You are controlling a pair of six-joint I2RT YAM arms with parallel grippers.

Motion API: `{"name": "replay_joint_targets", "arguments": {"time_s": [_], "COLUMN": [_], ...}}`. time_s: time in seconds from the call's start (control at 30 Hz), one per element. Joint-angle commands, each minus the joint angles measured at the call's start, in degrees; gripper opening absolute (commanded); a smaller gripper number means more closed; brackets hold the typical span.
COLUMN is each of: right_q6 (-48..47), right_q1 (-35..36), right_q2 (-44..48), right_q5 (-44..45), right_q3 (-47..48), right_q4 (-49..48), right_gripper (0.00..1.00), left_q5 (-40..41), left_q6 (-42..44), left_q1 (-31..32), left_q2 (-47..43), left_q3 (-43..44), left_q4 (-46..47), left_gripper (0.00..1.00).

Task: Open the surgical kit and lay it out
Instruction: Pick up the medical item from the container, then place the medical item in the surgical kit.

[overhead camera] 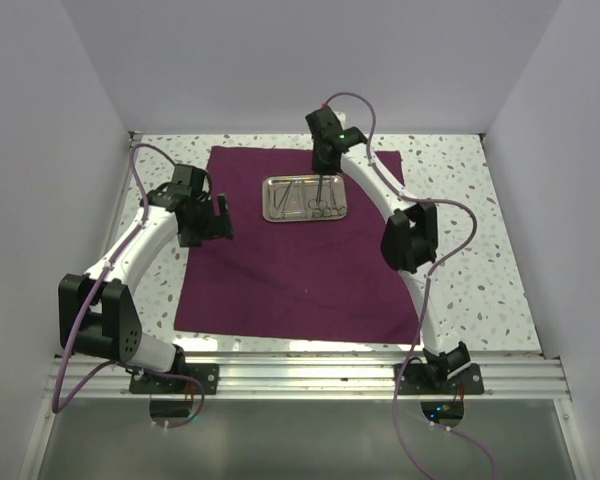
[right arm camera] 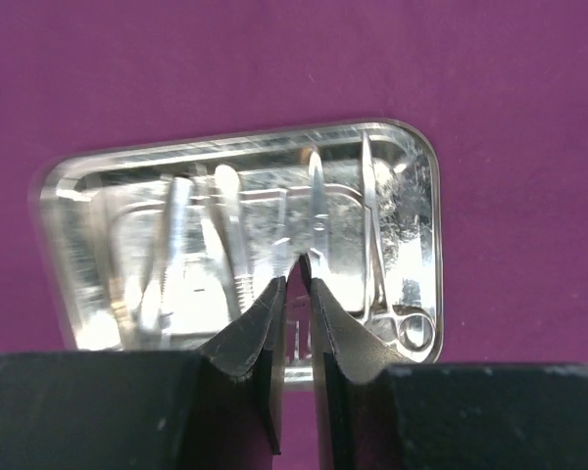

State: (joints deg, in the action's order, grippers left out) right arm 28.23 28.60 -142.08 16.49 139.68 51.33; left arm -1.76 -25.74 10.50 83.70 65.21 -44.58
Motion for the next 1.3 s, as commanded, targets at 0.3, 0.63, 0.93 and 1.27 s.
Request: {"name": "replay_joint_targets", "arguments": {"time_s": [0.3,0.63,0.93,1.27], "right_q6": [2.00,7.53,16.23,17.39], "right_q1": [0.32,2.16,4.97,6.91], "right_q2": [19.72,49.60,67.54,64.66], "right_q5": [-3.39,-4.54,-5.68,-10.07], "right_q3": [-9.56,-48.94,-80.78,-88.96], "right_q4": [-2.90,-1.85,-9.05,-14.68], "right_gripper": [0.00,0.00,0.00,0.00], "left_q5": [-1.84,-5.80,-6.15,-5.97], "left_q6": [0.07,0.51,-0.54,-5.46], "left_q1": [-0.31,0.04,5.75,13.66], "left_q2": [-1.52,2.51,17.62,41.16], "left_q3": [5.19,8.61,20.72,48.15], "left_q4": [2.03,7.83,11.62,11.53], "left_gripper": [0.84,0.85,0.84,0.82]}}
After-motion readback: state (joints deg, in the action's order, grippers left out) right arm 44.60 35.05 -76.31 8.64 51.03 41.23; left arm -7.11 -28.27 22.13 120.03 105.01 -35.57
